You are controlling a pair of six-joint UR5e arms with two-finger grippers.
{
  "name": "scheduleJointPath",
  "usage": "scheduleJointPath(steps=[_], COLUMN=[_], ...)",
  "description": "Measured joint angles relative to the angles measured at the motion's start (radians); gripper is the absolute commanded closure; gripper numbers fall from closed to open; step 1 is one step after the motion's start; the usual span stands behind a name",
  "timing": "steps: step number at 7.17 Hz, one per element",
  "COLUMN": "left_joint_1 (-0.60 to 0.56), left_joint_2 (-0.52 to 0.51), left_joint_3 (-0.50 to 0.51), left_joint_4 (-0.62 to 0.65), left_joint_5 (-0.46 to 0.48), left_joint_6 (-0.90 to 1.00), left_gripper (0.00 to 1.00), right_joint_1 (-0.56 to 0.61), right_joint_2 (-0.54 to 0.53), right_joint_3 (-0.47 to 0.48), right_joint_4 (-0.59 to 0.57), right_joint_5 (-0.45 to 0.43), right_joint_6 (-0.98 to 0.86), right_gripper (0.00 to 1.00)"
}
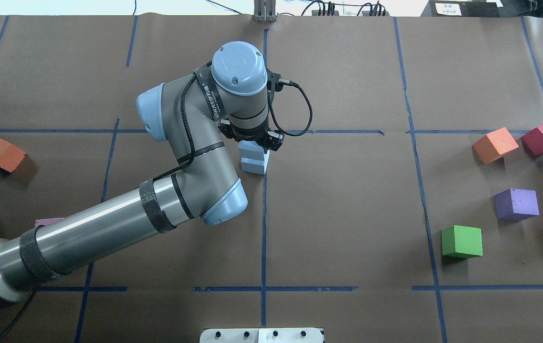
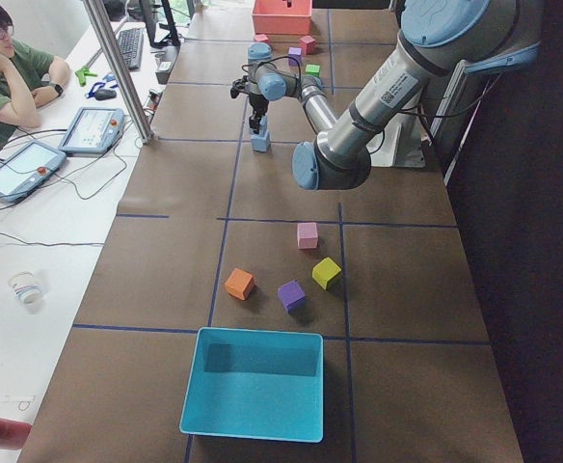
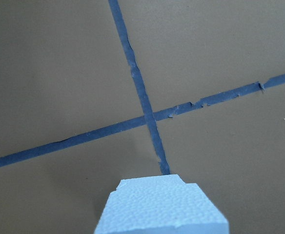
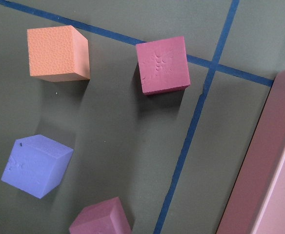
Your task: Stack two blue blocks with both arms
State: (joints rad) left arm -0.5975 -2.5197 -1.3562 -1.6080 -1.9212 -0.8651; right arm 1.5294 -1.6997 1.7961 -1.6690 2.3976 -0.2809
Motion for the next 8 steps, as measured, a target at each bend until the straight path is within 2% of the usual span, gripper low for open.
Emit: scheduleJointPath(steps=[1, 2, 3, 6, 8], left_joint_1=[0.000, 0.001, 0.001, 0.002, -0.021], left_joint_2=[0.000, 0.001, 0.001, -0.004, -0.006], left_joint_3=[0.005, 0.010, 0.014, 0.012, -0.027], left_joint_4=[0.000, -0.001, -0.001, 0.000, 0.027], left_joint_5=[0.000, 0.001, 0.001, -0.002, -0.009], left_joint_6=[0.001, 0.001, 0.001, -0.003, -0.005], left_gripper=[0.35, 0.08, 0.01, 0.00, 0.00], right_joint_1=[0.000, 0.000, 0.000, 0.000, 0.000], right_joint_2=[0.000, 0.000, 0.000, 0.000, 0.000], right_joint_3=[0.000, 0.000, 0.000, 0.002, 0.002], right_joint_4=[0.000, 0.000, 0.000, 0.000, 0.000], right_joint_5=[0.000, 0.000, 0.000, 0.000, 0.001], right_joint_6=[0.000, 0.000, 0.000, 0.000, 0.000], right_gripper=[0.00, 0.00, 0.00, 0.00, 0.00])
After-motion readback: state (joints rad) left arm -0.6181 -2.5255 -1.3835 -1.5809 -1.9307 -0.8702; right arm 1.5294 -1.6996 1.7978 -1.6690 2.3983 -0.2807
